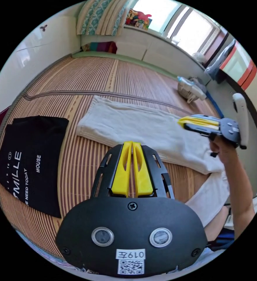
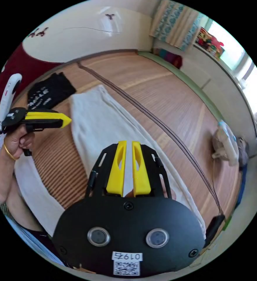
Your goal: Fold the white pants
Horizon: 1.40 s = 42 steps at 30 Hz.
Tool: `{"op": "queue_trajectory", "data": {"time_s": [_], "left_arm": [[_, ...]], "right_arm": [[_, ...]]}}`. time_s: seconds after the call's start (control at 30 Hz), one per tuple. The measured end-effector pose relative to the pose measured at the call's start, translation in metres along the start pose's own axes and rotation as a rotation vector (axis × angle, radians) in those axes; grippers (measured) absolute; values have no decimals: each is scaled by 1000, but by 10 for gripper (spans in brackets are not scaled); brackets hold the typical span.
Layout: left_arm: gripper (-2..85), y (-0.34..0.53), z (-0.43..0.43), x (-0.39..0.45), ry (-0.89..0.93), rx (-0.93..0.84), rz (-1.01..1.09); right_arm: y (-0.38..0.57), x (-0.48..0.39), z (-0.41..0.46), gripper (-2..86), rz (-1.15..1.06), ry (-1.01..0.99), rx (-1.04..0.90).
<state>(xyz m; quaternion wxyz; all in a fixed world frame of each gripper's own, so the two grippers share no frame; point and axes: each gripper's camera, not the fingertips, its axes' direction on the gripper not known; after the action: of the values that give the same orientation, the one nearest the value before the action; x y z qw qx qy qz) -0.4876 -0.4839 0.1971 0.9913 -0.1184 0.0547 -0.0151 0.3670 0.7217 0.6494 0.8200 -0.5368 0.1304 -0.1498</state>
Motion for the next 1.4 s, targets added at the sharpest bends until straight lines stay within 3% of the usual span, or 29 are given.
{"op": "queue_trajectory", "data": {"time_s": [0.17,0.43,0.67,0.93,1.1,1.4], "left_arm": [[6,-10,18,0,57,18,-26],[6,-29,37,45,-105,-56,70],[7,-44,46,72,-155,-54,93],[9,-66,57,101,-190,-90,127],[9,-79,66,119,-195,-93,164],[8,-123,93,181,-382,-285,376]], "right_arm": [[23,61,14,0,82,-28,-11],[-6,87,46,-9,72,48,-88],[-17,124,-8,-9,-14,95,-20],[117,296,-86,31,202,74,-80],[193,383,-123,82,247,265,-244],[155,469,-126,121,110,178,-412]]}}
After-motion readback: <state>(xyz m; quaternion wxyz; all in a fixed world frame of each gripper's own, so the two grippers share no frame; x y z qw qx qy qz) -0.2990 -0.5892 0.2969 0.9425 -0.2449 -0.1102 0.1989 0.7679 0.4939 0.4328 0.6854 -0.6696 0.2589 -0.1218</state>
